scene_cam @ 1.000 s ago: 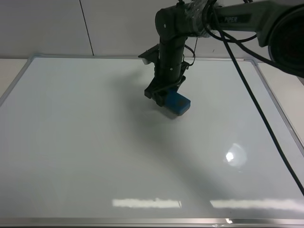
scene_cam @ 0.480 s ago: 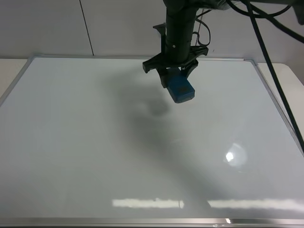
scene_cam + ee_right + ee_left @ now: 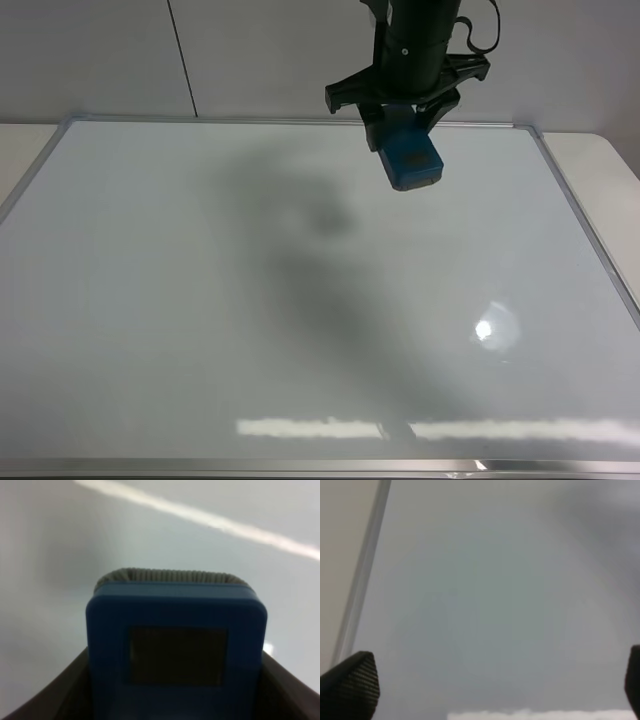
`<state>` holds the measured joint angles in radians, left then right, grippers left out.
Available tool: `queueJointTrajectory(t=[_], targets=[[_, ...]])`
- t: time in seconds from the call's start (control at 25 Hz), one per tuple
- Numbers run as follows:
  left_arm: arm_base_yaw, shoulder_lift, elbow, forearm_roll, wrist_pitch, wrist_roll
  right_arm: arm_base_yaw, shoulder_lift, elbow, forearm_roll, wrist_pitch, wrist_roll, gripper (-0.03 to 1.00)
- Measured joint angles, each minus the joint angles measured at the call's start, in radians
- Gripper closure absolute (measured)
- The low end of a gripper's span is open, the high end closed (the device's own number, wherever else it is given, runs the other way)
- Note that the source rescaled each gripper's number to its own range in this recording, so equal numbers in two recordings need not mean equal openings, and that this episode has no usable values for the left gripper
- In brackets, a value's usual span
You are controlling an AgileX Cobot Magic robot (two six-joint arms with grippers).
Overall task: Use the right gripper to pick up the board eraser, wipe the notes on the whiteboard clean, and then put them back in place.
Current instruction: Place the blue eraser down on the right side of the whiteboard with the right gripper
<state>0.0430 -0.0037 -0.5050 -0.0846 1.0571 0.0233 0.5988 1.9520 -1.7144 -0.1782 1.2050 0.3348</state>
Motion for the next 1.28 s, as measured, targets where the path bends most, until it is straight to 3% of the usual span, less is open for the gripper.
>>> queueJointTrajectory(t=[0.24, 0.68, 1.04, 1.28], targets=[[0.000, 0.000, 0.000, 0.000, 0.000, 0.000, -0.035, -0.093, 0.154, -0.001, -0.053, 0.047, 0.97], [0.000, 0.000, 0.000, 0.000, 0.000, 0.000, -0.141, -0.237, 0.536, 0.018, -0.269, 0.164, 0.97], [0.000, 0.000, 0.000, 0.000, 0.000, 0.000, -0.173, -0.237, 0.721, 0.027, -0.431, 0.188, 0.97], [0.000, 0.000, 0.000, 0.000, 0.000, 0.000, -0.174, -0.238, 0.805, -0.023, -0.478, 0.243, 0.97]])
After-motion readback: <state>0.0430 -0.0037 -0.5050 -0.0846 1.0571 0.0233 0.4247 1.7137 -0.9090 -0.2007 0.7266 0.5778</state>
